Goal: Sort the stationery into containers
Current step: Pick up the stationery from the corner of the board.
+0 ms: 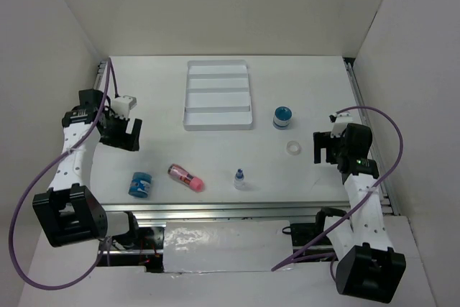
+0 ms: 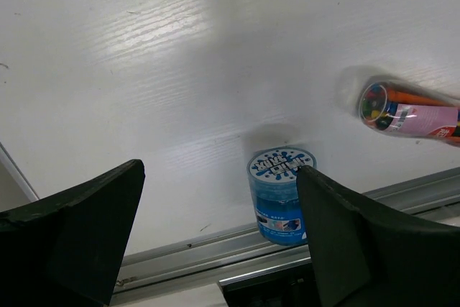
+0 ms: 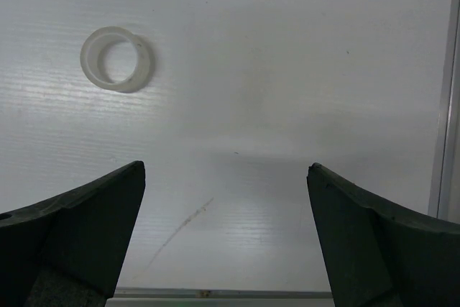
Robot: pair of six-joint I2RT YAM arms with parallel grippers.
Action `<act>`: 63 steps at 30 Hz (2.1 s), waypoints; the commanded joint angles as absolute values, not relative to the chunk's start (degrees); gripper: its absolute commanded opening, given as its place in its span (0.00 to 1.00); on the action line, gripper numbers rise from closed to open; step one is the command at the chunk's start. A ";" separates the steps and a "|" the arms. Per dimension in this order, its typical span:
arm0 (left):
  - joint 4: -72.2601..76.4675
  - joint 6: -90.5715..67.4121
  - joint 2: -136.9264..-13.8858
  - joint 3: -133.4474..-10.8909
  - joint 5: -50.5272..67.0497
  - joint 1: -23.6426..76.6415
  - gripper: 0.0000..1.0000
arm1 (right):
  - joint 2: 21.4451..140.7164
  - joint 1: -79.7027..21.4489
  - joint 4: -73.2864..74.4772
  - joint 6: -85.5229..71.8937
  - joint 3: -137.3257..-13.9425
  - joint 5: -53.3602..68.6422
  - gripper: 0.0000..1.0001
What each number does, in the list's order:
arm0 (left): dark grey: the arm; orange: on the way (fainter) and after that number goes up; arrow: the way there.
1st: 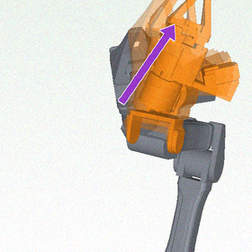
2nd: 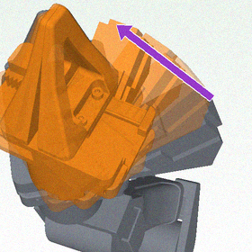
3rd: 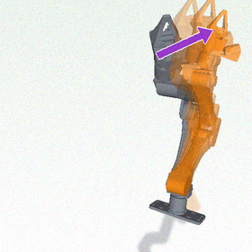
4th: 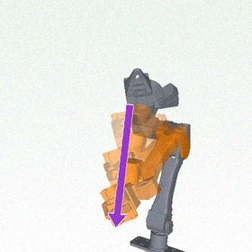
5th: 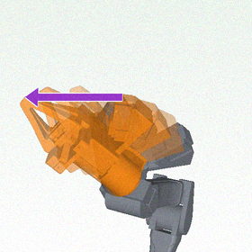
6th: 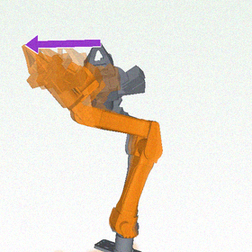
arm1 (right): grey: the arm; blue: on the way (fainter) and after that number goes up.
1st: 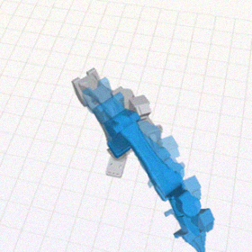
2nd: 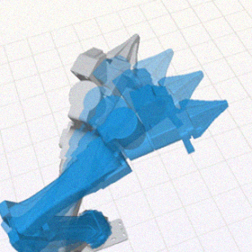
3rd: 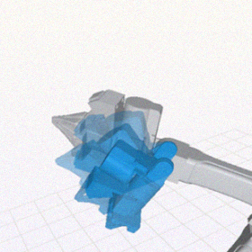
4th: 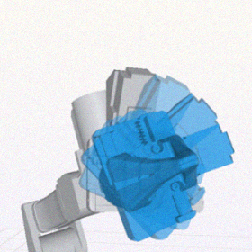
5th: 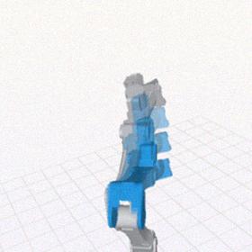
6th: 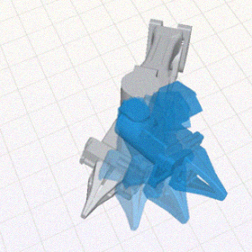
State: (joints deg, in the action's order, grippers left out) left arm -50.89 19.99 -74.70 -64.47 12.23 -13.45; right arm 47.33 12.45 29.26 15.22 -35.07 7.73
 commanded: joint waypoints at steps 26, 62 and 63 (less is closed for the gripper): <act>-65.83 47.72 -73.12 -50.36 20.13 -22.76 0.99 | 49.22 14.59 28.83 15.29 -34.98 9.49 1.00; -51.25 34.02 -85.17 -46.68 12.58 -5.89 0.89 | 49.48 16.96 29.27 16.17 -34.72 10.28 1.00; -50.54 33.58 -85.17 -46.41 12.22 -5.63 0.89 | 49.48 16.96 29.27 16.17 -34.72 10.28 1.00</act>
